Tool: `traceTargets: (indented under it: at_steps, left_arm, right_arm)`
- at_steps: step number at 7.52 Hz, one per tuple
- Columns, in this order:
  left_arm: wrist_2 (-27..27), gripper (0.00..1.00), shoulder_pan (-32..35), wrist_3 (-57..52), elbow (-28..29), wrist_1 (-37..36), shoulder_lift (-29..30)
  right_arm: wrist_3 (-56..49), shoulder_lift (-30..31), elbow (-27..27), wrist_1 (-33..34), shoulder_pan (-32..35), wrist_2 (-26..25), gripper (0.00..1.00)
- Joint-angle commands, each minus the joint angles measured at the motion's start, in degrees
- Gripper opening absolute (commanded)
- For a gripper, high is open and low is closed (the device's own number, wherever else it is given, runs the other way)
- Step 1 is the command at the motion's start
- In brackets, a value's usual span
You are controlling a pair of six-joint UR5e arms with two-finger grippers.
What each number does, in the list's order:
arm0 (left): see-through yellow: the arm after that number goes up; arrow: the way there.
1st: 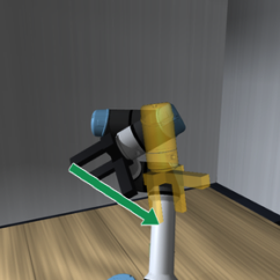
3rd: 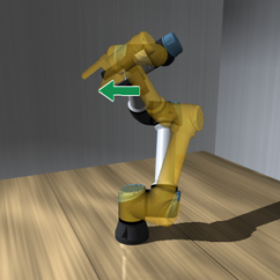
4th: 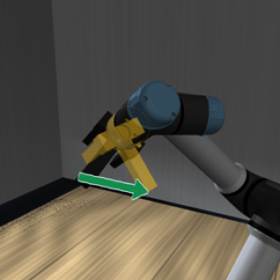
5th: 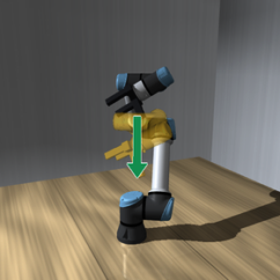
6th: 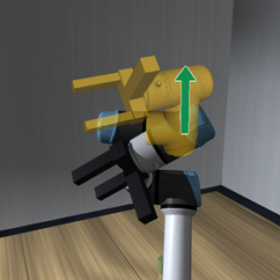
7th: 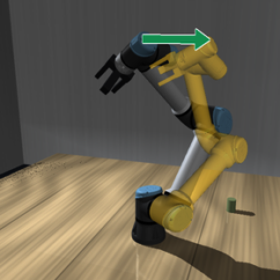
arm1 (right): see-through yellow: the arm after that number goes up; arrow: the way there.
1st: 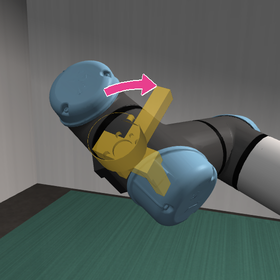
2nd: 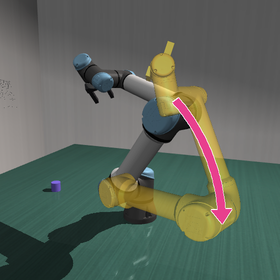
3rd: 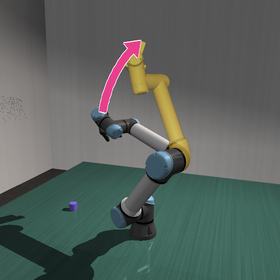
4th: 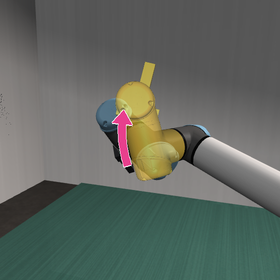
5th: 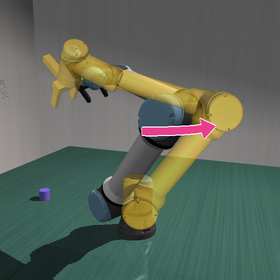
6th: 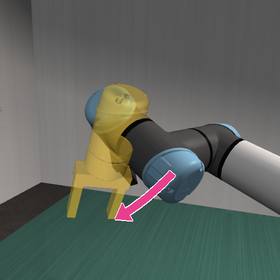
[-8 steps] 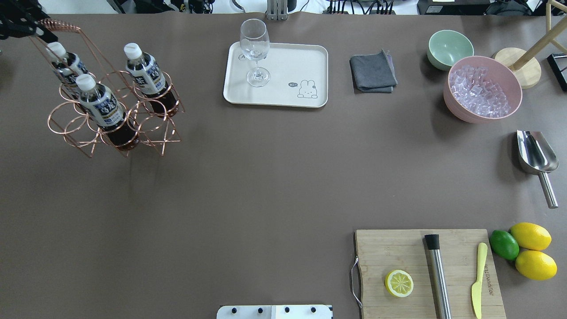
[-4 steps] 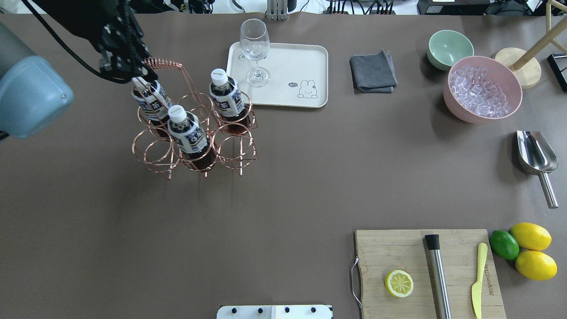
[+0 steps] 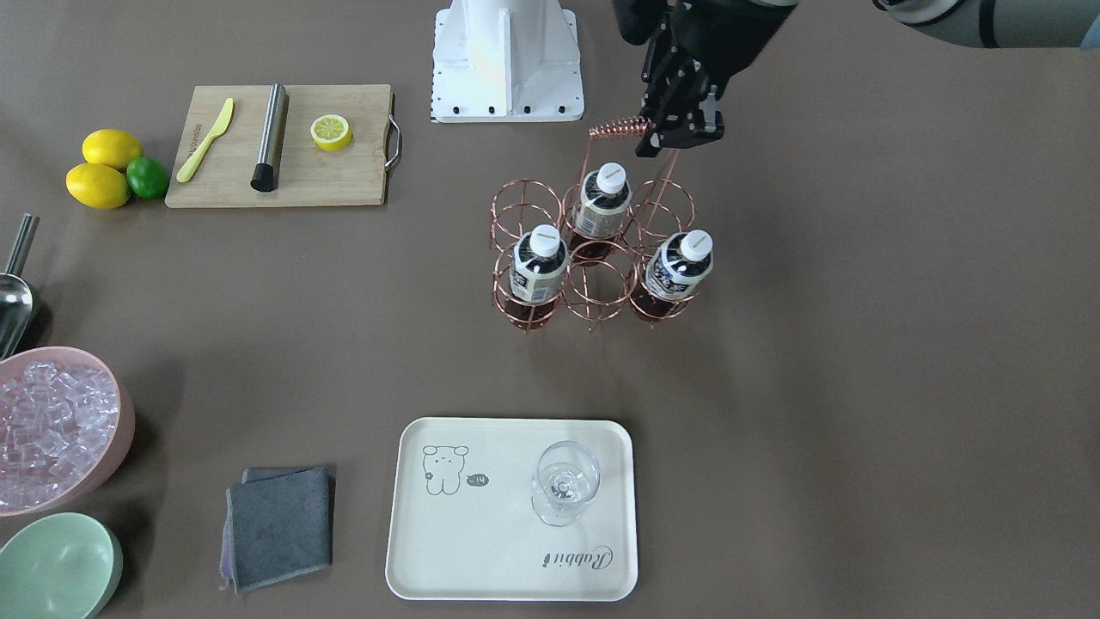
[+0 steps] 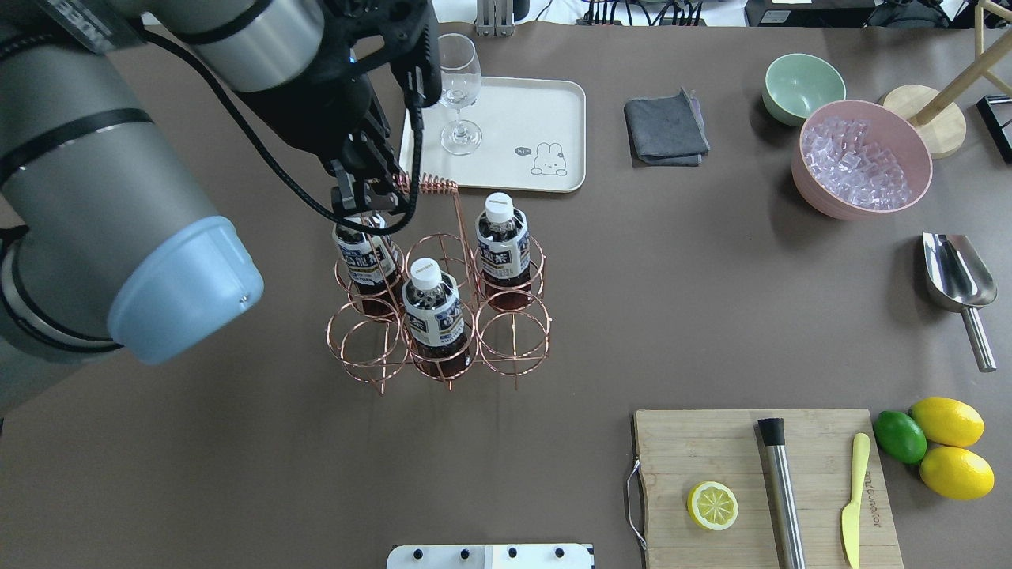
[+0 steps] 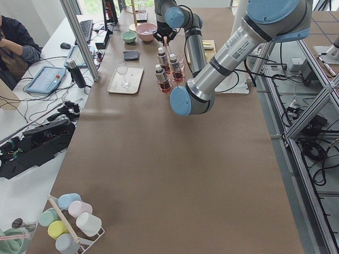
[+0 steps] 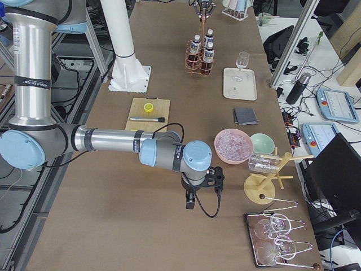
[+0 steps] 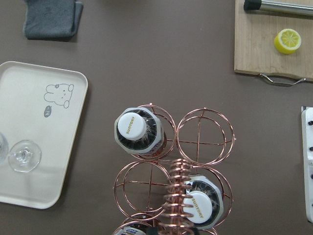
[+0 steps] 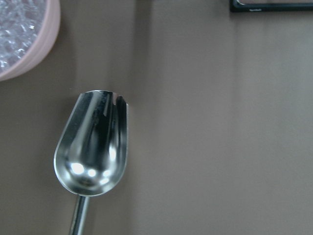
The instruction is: Take tea from basket to plate
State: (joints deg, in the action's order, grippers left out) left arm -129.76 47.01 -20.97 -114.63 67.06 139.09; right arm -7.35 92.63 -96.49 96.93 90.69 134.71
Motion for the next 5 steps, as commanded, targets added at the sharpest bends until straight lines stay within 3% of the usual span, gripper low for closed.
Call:
traceTargets:
  at_steps: [1,3,4,5]
  left_arm:
    - [4.8,0.00,-6.2,4.1,0.2,0.1,1.7]
    - [7.3,0.00,-8.6,4.4,1.2,0.4,2.7]
    - [7.3,0.00,-8.8,4.4,2.7,1.9,2.8]
    - [7.3,0.00,-8.8,4.4,3.8,3.2,2.8]
  right_arm:
    - [5.3,-3.9,-2.1,-4.3,-5.3,5.6,1.00]
    - [22.9,-8.5,-1.4,-22.4,-15.8,3.2,1.00]
    - [30.4,-11.2,-0.1,-31.4,-20.5,-0.5,1.00]
    - [30.8,-11.7,0.6,-40.9,-24.8,-5.5,1.00]
